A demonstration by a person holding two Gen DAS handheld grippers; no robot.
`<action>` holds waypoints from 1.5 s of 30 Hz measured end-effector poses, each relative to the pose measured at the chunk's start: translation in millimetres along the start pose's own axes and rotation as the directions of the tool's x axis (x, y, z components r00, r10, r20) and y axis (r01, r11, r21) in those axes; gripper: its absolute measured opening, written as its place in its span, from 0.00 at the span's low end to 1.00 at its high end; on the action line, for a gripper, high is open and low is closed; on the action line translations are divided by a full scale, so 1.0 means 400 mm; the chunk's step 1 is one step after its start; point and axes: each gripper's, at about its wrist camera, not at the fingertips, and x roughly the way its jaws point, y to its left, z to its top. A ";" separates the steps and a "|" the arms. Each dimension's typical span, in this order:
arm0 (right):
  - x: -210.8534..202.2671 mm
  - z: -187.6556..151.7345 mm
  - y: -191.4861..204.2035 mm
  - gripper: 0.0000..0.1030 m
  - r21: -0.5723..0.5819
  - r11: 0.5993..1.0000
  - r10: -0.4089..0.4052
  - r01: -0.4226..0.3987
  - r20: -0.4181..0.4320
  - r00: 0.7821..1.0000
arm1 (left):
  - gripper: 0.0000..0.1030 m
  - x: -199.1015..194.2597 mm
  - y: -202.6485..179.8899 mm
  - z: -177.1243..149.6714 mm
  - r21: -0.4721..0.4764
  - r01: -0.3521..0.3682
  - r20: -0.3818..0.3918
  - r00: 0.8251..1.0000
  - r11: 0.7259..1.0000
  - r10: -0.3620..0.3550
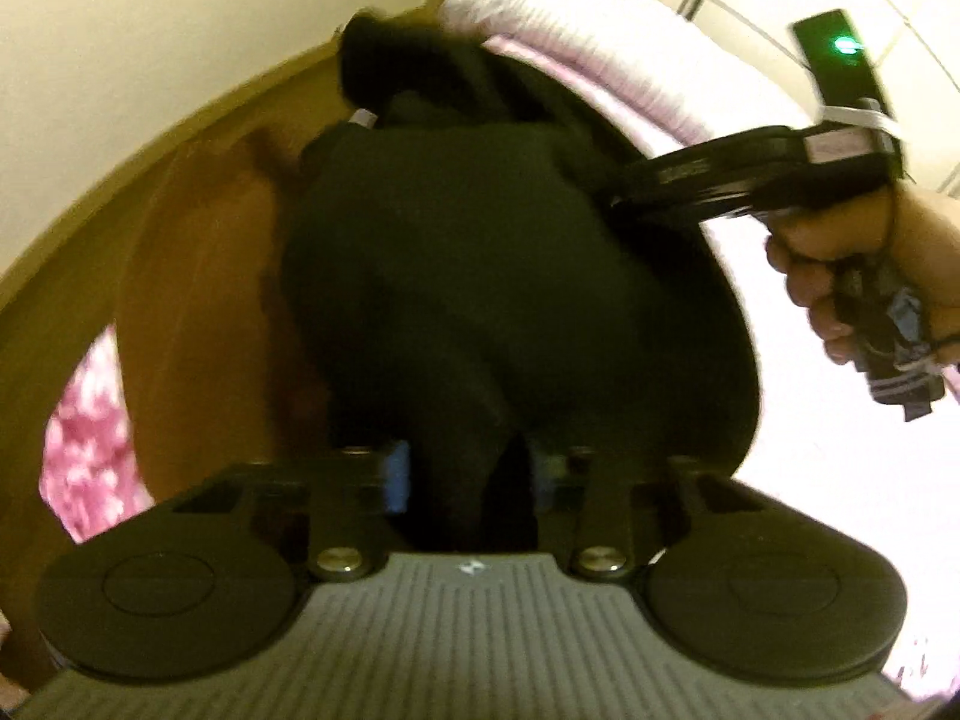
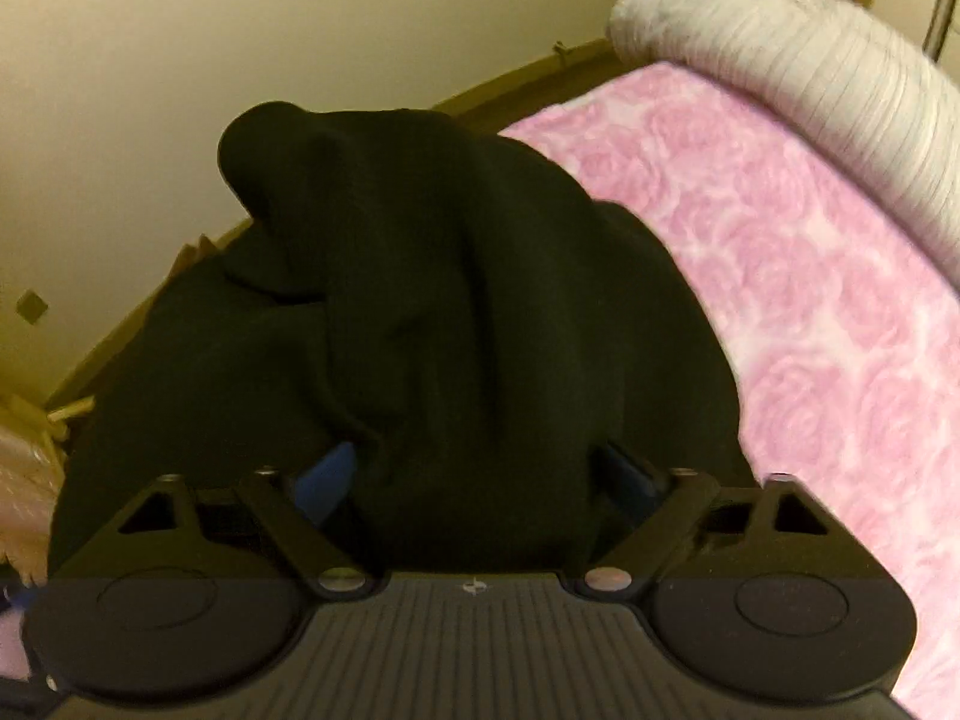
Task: Fold clothes
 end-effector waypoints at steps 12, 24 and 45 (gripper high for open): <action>-0.400 -0.075 -0.174 0.09 0.195 0.981 -0.047 -0.001 0.240 0.970 | 0.02 -0.268 -0.326 0.096 0.345 0.243 0.219 0.918 0.907 -0.330; -0.733 -0.733 -0.612 0.16 0.534 0.799 -0.374 0.277 0.081 0.924 | 0.14 -0.054 -0.902 -0.252 0.454 0.464 -0.242 0.886 0.761 -0.396; -0.629 -0.821 -0.625 0.87 0.401 0.906 -0.148 0.135 0.001 0.989 | 0.67 0.106 -0.661 -0.131 0.369 0.040 -0.181 0.983 0.928 0.030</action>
